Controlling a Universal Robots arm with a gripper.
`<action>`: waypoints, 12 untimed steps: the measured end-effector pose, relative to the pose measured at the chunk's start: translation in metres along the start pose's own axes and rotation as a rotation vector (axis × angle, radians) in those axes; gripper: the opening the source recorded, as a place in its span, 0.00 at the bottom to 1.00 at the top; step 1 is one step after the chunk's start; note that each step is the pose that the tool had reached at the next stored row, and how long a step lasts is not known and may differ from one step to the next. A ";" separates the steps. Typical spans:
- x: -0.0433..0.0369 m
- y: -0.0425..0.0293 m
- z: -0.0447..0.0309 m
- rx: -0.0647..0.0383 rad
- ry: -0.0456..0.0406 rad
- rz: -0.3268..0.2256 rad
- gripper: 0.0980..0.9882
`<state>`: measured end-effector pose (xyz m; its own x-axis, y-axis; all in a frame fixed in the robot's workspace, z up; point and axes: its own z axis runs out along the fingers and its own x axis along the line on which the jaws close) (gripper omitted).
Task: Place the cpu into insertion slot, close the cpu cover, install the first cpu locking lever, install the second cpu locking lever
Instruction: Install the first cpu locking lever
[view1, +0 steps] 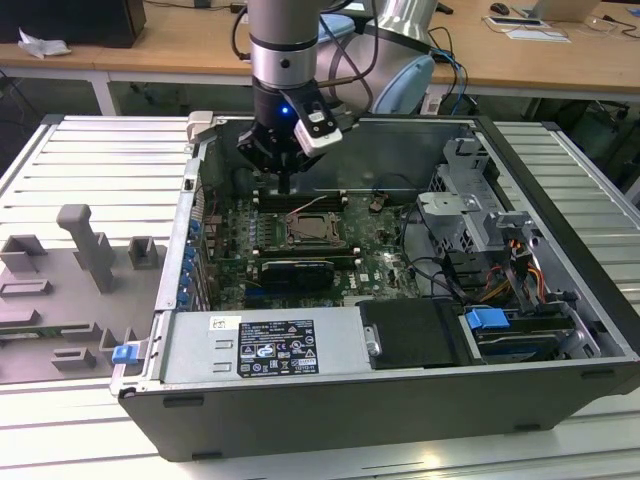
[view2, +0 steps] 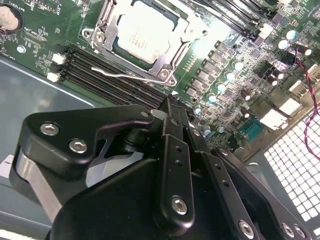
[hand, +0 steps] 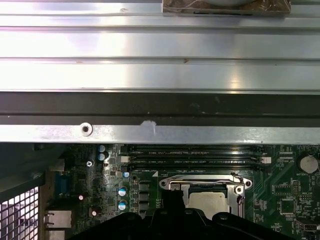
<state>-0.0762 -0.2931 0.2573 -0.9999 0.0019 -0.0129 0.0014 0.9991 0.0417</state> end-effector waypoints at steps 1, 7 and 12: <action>-0.0004 0.0000 0.0000 0.000 0.0000 0.000 0.01; -0.0029 0.0000 0.0000 0.000 0.0000 0.000 0.01; -0.0048 0.0000 0.0003 0.000 0.0000 0.000 0.01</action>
<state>-0.0713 -0.2931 0.2571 -0.9999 0.0020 -0.0129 0.0015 0.9991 0.0421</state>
